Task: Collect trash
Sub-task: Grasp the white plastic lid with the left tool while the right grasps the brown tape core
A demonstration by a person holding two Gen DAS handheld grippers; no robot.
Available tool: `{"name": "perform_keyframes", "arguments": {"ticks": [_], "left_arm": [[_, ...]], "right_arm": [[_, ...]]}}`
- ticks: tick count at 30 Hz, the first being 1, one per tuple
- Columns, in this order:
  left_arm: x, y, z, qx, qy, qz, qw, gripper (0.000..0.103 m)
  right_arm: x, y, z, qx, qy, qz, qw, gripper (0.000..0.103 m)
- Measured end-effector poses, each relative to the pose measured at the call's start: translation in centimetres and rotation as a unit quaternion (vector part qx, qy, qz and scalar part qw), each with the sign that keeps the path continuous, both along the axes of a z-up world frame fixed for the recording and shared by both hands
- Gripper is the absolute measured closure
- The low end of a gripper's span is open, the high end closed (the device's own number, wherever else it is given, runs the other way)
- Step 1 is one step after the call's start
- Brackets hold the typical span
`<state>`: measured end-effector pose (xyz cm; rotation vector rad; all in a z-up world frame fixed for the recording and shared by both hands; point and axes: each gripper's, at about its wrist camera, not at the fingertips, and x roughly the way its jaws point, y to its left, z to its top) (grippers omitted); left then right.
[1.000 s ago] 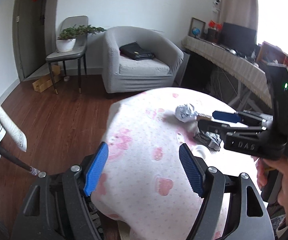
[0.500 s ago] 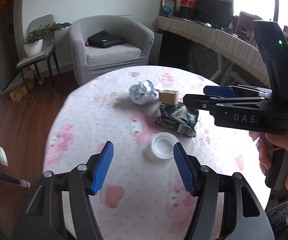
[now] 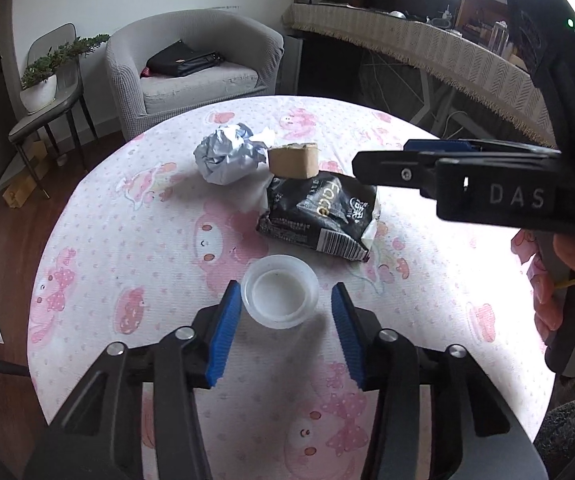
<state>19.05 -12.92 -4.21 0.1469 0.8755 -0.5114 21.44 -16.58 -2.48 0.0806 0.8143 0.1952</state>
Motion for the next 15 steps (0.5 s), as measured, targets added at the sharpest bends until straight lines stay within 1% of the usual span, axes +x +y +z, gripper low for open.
{"name": "perform_keyframes", "arguments": {"ticks": [4,7,11,15], "left_arm": [[0.3,0.1,0.1,-0.004,0.003,0.001,1.0,0.06],[0.4,0.4,0.2,-0.015,0.006,0.004,0.9999,0.061],[0.6,1.6,0.5,-0.028,0.009,0.022,0.9993,0.061],[0.5,3.0,1.1,-0.038,0.005,0.037,0.9986,0.061]], "right_arm": [[0.6,0.1,0.2,0.004,-0.001,0.001,1.0,0.034],[0.8,0.6,0.3,0.012,-0.002,0.005,1.0,0.034],[1.2,1.7,0.5,0.007,-0.009,0.018,1.0,0.034],[1.8,2.3,-0.1,0.0,-0.002,0.02,1.0,0.034]]}}
